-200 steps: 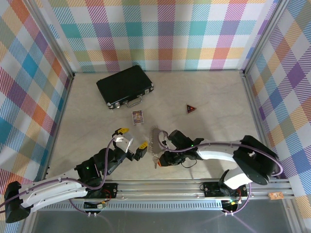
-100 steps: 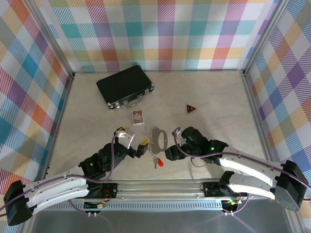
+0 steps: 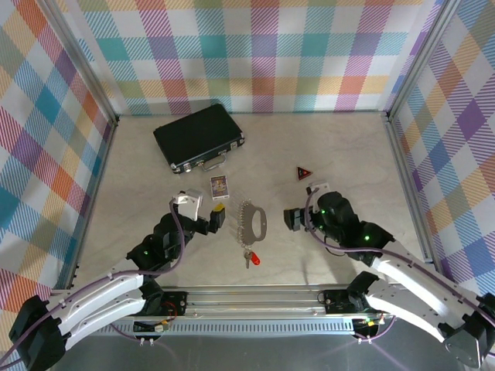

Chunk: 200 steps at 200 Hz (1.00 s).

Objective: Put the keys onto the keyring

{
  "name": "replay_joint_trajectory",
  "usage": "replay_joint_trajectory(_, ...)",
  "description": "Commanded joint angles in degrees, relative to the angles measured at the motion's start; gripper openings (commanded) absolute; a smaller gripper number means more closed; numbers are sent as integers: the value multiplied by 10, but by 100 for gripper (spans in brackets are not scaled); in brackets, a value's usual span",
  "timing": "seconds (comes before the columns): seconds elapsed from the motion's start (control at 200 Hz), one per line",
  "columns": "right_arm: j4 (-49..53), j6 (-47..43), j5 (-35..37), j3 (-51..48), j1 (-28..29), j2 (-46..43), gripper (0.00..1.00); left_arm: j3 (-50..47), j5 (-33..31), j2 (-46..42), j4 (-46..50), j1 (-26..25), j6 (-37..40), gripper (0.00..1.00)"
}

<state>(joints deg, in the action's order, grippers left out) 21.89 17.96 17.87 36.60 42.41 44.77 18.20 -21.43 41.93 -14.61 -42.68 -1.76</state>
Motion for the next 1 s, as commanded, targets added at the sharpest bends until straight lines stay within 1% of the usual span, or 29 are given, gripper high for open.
replay_joint_trajectory(0.0,-24,-24,75,-7,-17,-27,99,7,-23,6,-39,24,-12,100)
replay_joint_trajectory(0.17,-48,-34,121,-29,-58,-49,99,7,-54,6,-22,52,1,100)
replay_joint_trajectory(0.315,-78,-35,166,-52,-103,-49,99,3,-54,-16,-3,67,12,100)
replay_joint_trajectory(0.445,-105,-55,179,-67,-133,-49,99,4,-98,-33,19,77,23,100)
replay_joint_trajectory(0.57,-112,-78,223,-71,-152,-40,99,0,-145,-38,29,87,31,100)
replay_joint_trajectory(0.625,-107,-73,224,-75,-165,-36,99,-5,-156,-44,24,87,42,100)
replay_joint_trajectory(0.72,-128,-71,224,-101,-181,-32,99,-19,-189,-49,10,87,52,100)
replay_joint_trajectory(0.835,-144,-89,215,-122,-185,-36,99,-31,-218,-49,4,88,67,100)
replay_joint_trajectory(0.995,-178,-123,215,-160,-186,-52,99,-37,-237,-14,0,89,87,100)
